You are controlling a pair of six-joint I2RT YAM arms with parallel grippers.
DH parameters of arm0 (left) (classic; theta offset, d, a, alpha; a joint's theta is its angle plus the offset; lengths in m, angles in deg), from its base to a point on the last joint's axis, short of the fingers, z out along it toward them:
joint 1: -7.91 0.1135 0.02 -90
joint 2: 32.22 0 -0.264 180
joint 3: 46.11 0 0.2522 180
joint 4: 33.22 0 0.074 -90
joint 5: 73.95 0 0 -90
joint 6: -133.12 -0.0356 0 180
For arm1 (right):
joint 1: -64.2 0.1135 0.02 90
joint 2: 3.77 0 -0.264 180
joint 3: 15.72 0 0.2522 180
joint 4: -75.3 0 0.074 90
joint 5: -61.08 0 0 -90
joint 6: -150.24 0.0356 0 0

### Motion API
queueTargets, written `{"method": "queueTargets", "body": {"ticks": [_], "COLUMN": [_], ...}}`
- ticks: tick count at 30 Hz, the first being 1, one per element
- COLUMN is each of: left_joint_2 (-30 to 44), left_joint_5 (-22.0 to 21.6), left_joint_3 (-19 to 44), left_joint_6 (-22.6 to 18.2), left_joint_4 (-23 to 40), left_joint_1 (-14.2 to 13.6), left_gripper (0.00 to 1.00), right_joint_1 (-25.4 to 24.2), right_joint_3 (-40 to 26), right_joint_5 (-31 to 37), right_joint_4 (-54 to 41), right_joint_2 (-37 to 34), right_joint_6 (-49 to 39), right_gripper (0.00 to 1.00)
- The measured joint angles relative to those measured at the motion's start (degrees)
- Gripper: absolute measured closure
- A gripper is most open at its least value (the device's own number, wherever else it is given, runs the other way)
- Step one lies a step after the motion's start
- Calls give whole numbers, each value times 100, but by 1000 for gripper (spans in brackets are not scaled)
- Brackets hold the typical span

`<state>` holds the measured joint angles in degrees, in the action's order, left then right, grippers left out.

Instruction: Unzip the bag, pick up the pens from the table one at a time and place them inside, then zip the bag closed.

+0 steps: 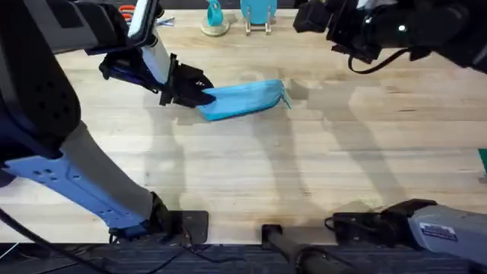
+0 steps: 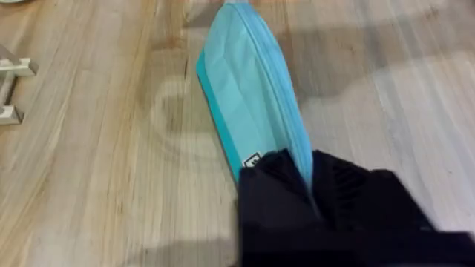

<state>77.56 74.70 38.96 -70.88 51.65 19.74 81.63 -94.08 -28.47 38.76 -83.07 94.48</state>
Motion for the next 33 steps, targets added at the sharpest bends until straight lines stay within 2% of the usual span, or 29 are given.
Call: {"method": "queueTargets", "body": {"ticks": [1,6,7,9,20,33], "left_joint_2": [0,0,0,0,0,-204], "left_joint_5": [0,24,24,28,65,315], "left_joint_3": [0,0,0,0,2,678], "left_joint_6": [-11,-2,15,17,17,18], "left_joint_4": [1,61,77,80,151,1342], "left_joint_1": [0,11,11,11,15,162], "left_gripper": [894,113,33,8,6,4], "right_joint_1": [0,0,0,0,0,0], "right_joint_3": [0,0,0,0,0,0], "right_joint_5": [2,2,2,2,2,2], "right_joint_4": [-6,-207,-273,-354,-426,-422], "right_joint_2": [43,113,113,113,113,113], "right_joint_6": [0,2,2,0,0,0], "right_gripper": [5,5,5,5,4,4]}}
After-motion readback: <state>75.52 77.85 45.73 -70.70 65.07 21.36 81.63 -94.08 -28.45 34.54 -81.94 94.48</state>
